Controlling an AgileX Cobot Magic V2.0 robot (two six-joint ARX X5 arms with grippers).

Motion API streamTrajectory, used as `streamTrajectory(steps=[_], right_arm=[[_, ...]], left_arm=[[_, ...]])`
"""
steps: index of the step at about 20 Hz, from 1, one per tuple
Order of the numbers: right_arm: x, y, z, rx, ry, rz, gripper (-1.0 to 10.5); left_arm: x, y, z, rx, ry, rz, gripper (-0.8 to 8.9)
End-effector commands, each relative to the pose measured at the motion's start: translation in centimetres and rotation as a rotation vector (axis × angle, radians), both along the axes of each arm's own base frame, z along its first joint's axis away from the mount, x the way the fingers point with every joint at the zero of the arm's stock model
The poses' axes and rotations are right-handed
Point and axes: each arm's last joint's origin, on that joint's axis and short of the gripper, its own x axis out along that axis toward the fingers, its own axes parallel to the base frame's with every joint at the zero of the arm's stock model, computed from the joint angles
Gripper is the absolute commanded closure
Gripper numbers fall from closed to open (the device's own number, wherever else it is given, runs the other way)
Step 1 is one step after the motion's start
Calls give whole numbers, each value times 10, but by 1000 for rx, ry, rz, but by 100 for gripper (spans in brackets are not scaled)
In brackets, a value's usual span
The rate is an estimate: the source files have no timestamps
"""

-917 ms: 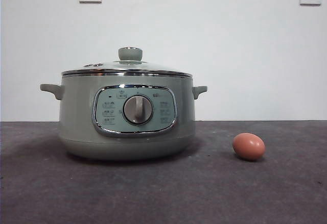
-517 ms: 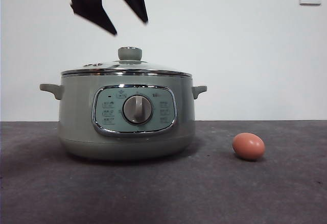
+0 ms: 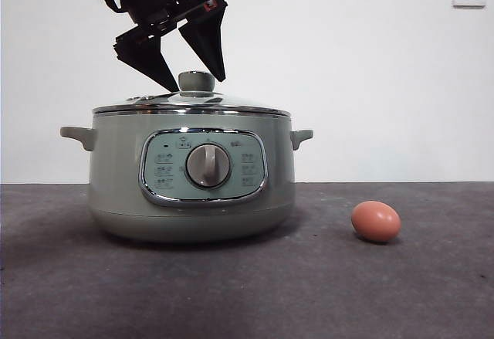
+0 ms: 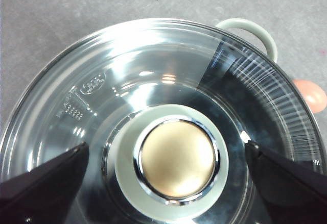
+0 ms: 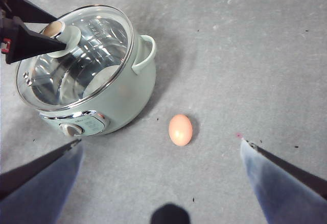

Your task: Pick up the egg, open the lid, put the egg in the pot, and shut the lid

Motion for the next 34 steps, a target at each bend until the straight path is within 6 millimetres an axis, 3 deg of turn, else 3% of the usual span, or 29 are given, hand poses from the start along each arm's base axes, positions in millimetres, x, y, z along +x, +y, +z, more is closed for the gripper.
streamTrajectory(steps=[1, 3, 7, 10, 17, 22, 26, 30, 34], right_arm=[[0, 0, 1, 2, -8, 3, 321], [0, 0, 1, 2, -8, 3, 321], [0, 0, 1, 3, -7, 3, 321], [0, 0, 1, 3, -7, 3, 321], [0, 0, 1, 2, -7, 2, 321], [4, 0, 0, 3, 8, 2, 321], [12, -1, -4, 5, 32, 2, 321], [36, 3, -14, 9, 87, 31, 322], [73, 24, -34, -44, 161, 78, 322]], left_arm=[[1, -3, -5, 13, 20, -8, 498], [-1, -4, -6, 14, 28, -15, 604], [-2, -5, -7, 16, 43, -16, 662], [-3, -5, -7, 18, 48, -17, 827], [-6, -3, 4, 3, 19, -16, 822], [-22, 4, 42, -46, -88, -17, 822], [-47, 18, 88, -100, -206, -12, 822], [-89, 53, 130, -143, -316, 36, 822], [-139, 95, 162, -160, -401, 124, 822]])
